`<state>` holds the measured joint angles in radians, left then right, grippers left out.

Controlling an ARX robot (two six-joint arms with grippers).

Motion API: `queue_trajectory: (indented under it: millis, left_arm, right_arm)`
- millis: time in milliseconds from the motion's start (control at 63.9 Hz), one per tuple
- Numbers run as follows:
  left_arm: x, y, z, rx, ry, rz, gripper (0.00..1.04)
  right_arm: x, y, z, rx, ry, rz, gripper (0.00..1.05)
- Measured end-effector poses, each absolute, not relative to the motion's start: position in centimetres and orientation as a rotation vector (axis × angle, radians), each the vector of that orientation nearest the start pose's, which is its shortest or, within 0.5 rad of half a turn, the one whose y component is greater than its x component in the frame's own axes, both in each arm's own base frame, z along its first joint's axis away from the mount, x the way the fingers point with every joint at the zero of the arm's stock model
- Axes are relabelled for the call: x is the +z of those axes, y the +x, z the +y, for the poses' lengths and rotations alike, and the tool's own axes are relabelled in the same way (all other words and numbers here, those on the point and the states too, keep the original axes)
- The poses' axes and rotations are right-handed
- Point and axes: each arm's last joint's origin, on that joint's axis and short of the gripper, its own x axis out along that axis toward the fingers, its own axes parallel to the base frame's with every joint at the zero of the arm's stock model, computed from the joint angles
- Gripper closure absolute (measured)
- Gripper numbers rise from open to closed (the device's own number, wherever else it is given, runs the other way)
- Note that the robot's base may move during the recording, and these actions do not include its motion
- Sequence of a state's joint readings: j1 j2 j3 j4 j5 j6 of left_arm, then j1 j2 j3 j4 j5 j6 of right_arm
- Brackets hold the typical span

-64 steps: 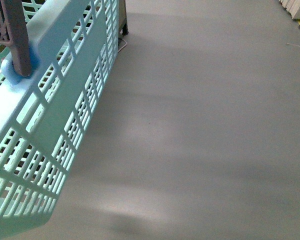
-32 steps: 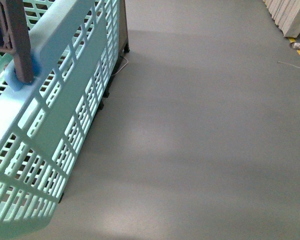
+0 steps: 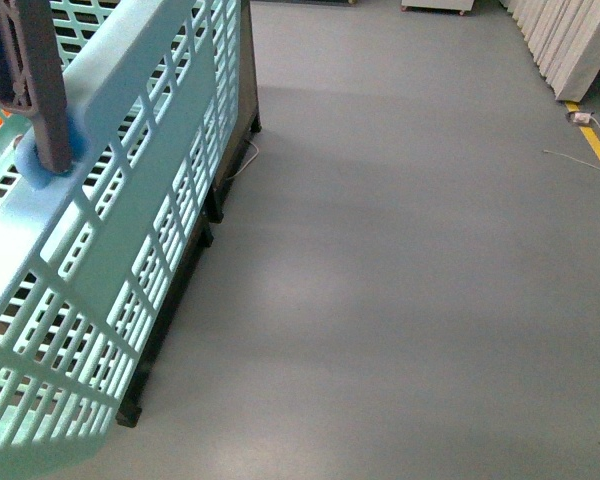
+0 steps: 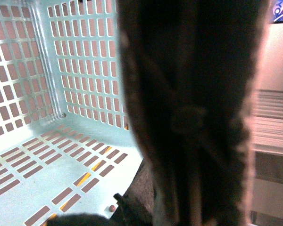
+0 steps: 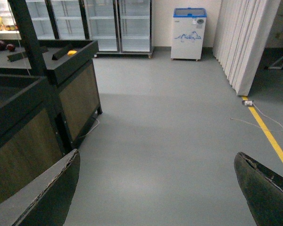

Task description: Pick lemon and mango into basket

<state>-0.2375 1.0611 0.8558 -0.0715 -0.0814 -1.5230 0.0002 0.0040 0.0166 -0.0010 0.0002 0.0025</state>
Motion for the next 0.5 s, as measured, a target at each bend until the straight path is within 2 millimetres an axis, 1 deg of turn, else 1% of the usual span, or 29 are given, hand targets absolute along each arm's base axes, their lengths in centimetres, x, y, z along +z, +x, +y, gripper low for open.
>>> queue_trajectory:
  millis: [298, 501]
  left_arm:
    - [31.66, 22.94, -5.56, 0.062, -1.477, 0.356, 1.0]
    - [31.77, 22.89, -5.37, 0.079, -1.471, 0.332, 1.0]
  right_arm:
    - [16.88, 9.69, -0.01, -0.003, 0.003, -0.012, 0.09]
    - [16.88, 9.69, -0.01, -0.002, 0.002, -0.012, 0.09]
